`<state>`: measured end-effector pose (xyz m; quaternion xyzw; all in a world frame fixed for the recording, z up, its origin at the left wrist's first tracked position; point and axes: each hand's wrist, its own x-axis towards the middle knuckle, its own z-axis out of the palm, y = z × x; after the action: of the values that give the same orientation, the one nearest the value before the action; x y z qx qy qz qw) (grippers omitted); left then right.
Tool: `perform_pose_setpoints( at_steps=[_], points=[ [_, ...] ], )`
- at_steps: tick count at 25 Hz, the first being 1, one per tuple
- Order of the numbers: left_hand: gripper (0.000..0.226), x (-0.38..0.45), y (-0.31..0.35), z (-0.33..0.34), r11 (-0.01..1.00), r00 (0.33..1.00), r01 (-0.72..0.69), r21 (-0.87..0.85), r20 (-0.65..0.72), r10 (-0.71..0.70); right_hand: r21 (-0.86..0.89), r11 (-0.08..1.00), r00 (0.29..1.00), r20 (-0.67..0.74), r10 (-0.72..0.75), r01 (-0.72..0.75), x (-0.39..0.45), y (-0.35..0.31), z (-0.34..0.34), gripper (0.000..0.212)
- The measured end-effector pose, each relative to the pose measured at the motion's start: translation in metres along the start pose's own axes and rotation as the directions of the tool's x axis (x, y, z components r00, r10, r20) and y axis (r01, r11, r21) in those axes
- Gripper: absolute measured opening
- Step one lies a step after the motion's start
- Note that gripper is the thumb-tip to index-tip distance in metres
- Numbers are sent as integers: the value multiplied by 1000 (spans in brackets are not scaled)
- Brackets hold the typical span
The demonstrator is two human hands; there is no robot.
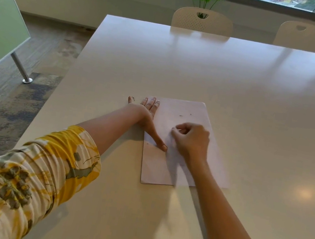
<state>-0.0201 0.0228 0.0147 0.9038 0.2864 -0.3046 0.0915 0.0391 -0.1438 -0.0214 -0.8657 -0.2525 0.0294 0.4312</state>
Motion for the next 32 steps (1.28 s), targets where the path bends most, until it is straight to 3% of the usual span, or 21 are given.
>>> perform_pose_setpoints(
  at_steps=[5, 7, 11, 15, 17, 21, 22, 27, 29, 32],
  points=[
    [184, 0, -2, -1, 1000, 1000, -11, -9, -8, 11, 19, 971, 960, -146, 238, -238, 26, 34, -52, 13],
    [180, 0, -1, 0, 1000, 1000, -6, 1, -11, 6, -9, 972, 959, -167, 229, -234, 29, 29, -48, 12],
    [182, -2, 1, 0, 1000, 1000, 9, 20, -4, -9, 57, 997, 998, 33, 54, -56, -3, 3, -2, 11],
    [179, -2, 0, 0, 1000, 1000, -11, -9, -8, 11, 7, 979, 969, -139, 202, -203, 20, 30, -45, 11],
    [178, 0, -1, 1, 1000, 1000, -8, -1, -9, 8, -34, 977, 963, -179, 202, -211, 21, 25, -44, 8],
    [163, 4, -1, 1, 998, 999, 9, 64, -41, -7, 89, 995, 990, 126, -63, 52, -19, -17, 13, 9],
    [161, 5, -1, 2, 997, 999, 9, 71, -52, -5, 93, 993, 987, 141, -83, 70, -22, -16, 14, 10],
    [176, 0, -1, 1, 1000, 1000, 1, -11, -20, -1, -66, 977, 975, -106, 193, -201, 14, 17, -42, 10],
    [173, 1, -1, 1, 1000, 1000, 8, 0, -19, -8, -104, 988, 990, -93, 106, -115, 11, 2, -25, 9],
    [155, 3, -2, 3, 999, 998, 4, 49, -59, -1, -11, 995, 983, 151, -101, 104, -9, -29, 22, 11]
  ],
)
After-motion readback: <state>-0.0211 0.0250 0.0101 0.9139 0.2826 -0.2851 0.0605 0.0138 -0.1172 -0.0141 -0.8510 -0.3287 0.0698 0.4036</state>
